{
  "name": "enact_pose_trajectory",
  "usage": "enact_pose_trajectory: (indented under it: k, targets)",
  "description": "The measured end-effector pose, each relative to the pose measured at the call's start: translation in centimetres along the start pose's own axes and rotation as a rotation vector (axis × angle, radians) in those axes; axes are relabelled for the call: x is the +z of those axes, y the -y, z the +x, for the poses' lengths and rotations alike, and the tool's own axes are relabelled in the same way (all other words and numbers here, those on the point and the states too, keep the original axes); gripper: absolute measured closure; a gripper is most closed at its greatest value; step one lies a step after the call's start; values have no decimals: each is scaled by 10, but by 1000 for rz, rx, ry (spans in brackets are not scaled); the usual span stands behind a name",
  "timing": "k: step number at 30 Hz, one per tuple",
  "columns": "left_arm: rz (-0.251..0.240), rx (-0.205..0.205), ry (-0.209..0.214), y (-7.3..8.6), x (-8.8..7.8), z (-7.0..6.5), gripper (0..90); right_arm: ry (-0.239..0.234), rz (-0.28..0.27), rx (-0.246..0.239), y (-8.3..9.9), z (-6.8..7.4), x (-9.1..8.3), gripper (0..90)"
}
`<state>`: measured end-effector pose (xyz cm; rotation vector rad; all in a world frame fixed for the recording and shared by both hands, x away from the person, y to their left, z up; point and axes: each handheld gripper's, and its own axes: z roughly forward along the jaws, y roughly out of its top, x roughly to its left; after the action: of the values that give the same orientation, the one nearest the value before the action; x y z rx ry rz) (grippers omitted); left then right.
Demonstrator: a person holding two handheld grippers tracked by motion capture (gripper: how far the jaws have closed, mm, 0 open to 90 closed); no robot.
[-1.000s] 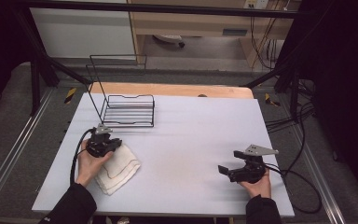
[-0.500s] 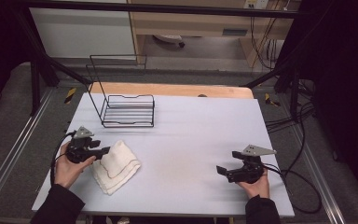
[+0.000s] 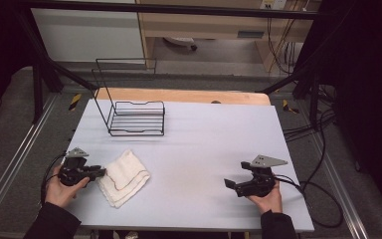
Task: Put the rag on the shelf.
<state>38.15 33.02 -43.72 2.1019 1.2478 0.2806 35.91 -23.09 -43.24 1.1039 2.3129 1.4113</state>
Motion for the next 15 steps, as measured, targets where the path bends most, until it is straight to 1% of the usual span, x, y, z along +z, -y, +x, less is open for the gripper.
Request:
enact_pose_trajectory:
  k: [1,3,6,8,10,11,15]
  targets:
    - [4,-6,0,0,0,-1,730,0,3,-4,-1,1,1,12]
    - [13,-30,-3,1,-2,-3,764,-3,10,-11,-2,4,3,12]
    - [22,-38,-15,3,-6,-8,818,-10,12,-9,-6,10,8,15]
    - [22,-42,-17,6,-8,-11,828,-11,10,-13,-9,15,12,17]
    - [19,-53,-10,11,-12,-14,831,-18,13,-12,-14,22,18,19]
    - [20,-54,-7,14,-14,-16,833,-21,12,-25,-16,25,22,19]
    - [12,-44,-4,26,-24,-25,833,-39,27,-37,-27,40,39,21]
